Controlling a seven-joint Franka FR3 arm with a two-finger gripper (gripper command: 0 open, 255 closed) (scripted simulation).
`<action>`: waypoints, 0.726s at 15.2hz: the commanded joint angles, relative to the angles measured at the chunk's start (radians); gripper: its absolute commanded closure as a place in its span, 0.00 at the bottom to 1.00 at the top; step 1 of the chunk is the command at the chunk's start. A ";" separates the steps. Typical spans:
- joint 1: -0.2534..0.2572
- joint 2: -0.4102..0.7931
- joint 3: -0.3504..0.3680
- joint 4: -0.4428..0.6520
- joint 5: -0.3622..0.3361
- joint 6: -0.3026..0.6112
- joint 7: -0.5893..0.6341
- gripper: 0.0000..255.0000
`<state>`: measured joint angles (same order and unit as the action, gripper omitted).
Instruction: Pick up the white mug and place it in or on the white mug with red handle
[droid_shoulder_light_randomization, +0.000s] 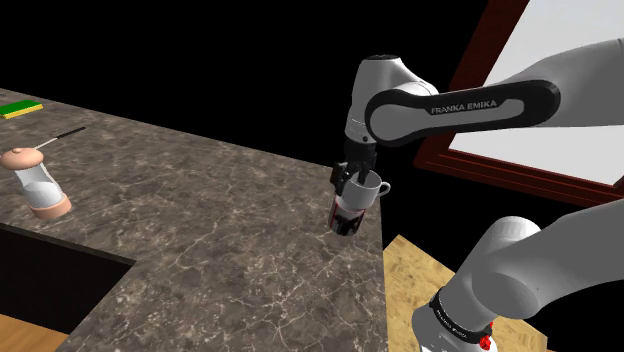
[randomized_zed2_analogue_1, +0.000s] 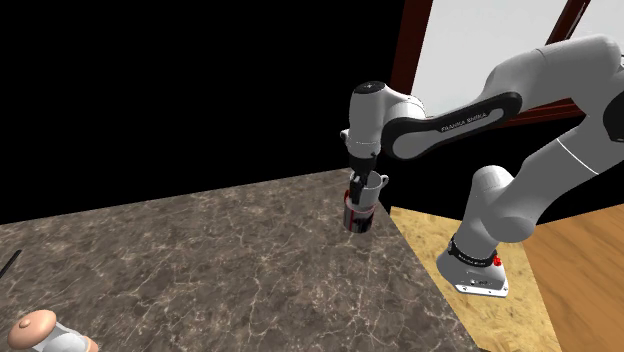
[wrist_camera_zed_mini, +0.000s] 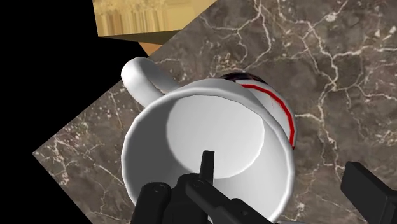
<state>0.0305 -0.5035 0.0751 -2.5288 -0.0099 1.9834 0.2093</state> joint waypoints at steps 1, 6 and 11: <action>0.001 -0.011 0.000 0.043 0.001 -0.054 0.000 0.00; 0.002 -0.020 0.000 0.097 0.002 -0.117 -0.001 0.00; 0.002 -0.020 0.000 0.097 0.002 -0.117 -0.001 0.00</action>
